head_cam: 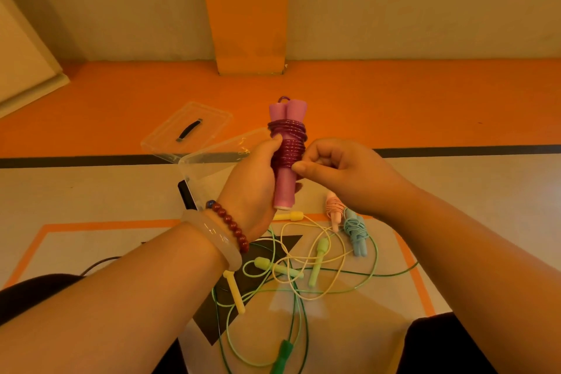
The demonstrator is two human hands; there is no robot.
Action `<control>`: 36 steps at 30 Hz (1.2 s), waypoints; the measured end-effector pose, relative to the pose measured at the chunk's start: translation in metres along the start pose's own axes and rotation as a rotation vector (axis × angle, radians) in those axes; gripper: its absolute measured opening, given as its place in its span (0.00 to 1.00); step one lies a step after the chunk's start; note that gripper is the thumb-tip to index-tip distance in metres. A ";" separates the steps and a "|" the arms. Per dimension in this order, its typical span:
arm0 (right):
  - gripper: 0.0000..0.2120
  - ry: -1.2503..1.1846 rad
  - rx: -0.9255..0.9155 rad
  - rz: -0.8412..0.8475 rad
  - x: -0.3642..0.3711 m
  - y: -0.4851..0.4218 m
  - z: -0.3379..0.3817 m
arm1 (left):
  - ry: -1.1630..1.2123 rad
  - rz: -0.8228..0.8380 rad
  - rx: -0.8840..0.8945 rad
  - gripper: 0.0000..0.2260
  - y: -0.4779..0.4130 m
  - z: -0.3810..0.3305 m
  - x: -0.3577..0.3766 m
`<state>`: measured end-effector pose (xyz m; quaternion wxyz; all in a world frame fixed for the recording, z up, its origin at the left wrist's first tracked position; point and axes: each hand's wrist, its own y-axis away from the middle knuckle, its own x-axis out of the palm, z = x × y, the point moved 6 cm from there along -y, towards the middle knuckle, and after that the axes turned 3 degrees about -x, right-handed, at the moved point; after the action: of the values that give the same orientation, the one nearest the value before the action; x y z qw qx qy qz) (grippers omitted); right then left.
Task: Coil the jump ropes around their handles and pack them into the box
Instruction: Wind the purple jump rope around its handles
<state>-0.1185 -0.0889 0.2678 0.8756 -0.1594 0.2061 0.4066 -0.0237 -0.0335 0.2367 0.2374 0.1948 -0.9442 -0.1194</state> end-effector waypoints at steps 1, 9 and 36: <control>0.08 -0.003 -0.005 0.003 0.002 0.000 0.001 | -0.022 -0.001 0.011 0.11 0.000 0.001 0.001; 0.08 0.016 -0.035 0.123 0.004 -0.004 0.007 | -0.011 -0.016 0.052 0.21 -0.002 -0.002 0.001; 0.09 0.128 -0.029 0.153 -0.001 -0.002 -0.002 | 0.059 -0.057 -0.034 0.08 -0.001 -0.003 -0.006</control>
<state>-0.1183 -0.0916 0.2671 0.8247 -0.1816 0.2674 0.4641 -0.0167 -0.0320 0.2365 0.2647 0.2208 -0.9287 -0.1365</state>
